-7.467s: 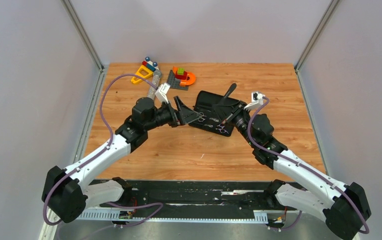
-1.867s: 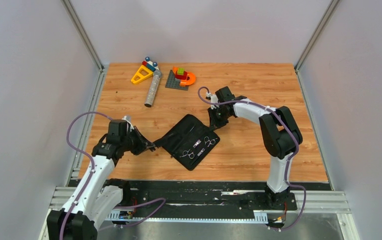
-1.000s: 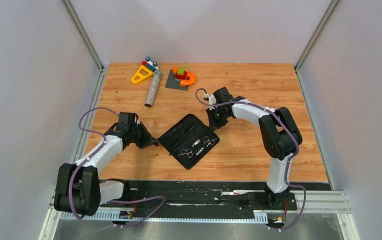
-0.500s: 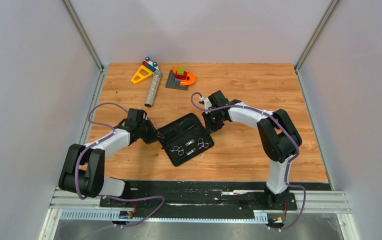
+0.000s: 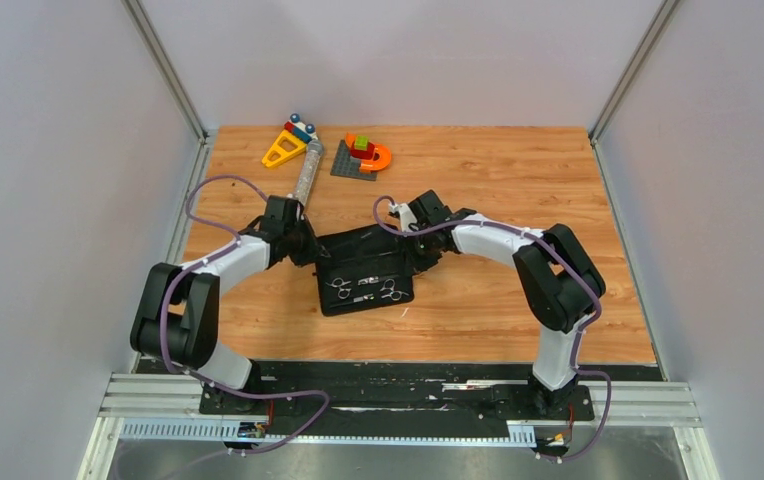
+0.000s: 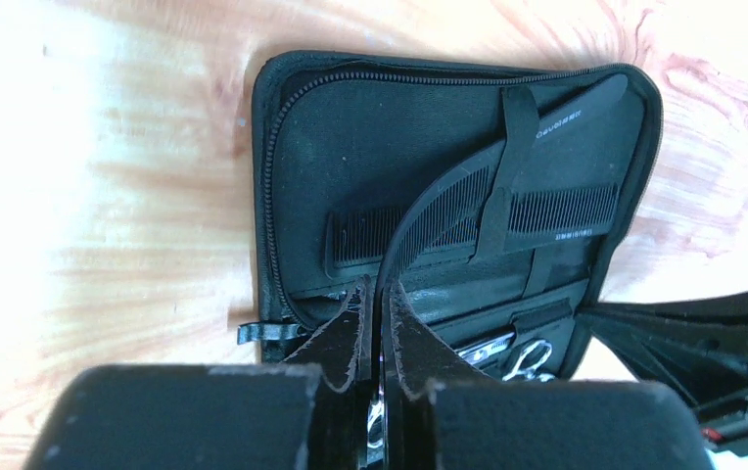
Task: Sort the hair-cutting tools
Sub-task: Place the comb in the hairdressing tool bag.
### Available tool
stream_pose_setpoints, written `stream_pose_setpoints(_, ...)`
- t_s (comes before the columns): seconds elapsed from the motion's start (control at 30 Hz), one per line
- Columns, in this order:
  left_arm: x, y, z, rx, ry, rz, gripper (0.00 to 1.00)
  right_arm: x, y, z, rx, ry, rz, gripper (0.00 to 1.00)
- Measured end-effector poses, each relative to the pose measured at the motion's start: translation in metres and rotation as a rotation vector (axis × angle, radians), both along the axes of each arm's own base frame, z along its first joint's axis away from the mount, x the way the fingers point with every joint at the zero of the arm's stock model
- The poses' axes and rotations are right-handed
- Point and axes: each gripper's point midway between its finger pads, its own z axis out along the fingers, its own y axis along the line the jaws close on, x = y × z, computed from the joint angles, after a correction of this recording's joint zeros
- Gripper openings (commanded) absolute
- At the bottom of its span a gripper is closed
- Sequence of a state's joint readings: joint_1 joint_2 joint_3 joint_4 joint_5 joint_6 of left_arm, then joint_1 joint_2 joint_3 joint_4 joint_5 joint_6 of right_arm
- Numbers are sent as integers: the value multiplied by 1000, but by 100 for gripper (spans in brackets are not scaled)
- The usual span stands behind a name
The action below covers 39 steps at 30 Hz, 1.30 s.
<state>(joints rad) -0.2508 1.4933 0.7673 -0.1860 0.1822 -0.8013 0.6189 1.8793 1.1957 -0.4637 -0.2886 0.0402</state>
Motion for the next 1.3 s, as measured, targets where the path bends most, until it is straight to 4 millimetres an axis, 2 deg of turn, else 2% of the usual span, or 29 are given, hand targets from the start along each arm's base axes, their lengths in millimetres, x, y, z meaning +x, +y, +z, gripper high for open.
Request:
stream_pose_setpoints(0.2,25,-1,2,82,-24,-87,9,-6,8,0,1,-20,53,0)
stream_pose_setpoints(0.37,38,1,2,152,-22,-154,12,-10,12,0,-3,-43,101,0)
stream_pose_setpoints(0.63,44,3,11,210,-37,-226,18,-10,13,0,-7,-61,132,0)
stream_pose_setpoints(1.0,59,2,-2,254,-38,-316,22,-21,22,0,-4,-81,204,0)
stream_pose_setpoints(1.2,65,5,1,300,-72,-362,41,-29,28,0,1,-93,254,0)
stream_pose_setpoints(1.3,67,9,-1,326,-77,-368,56,-34,31,0,9,-87,267,2)
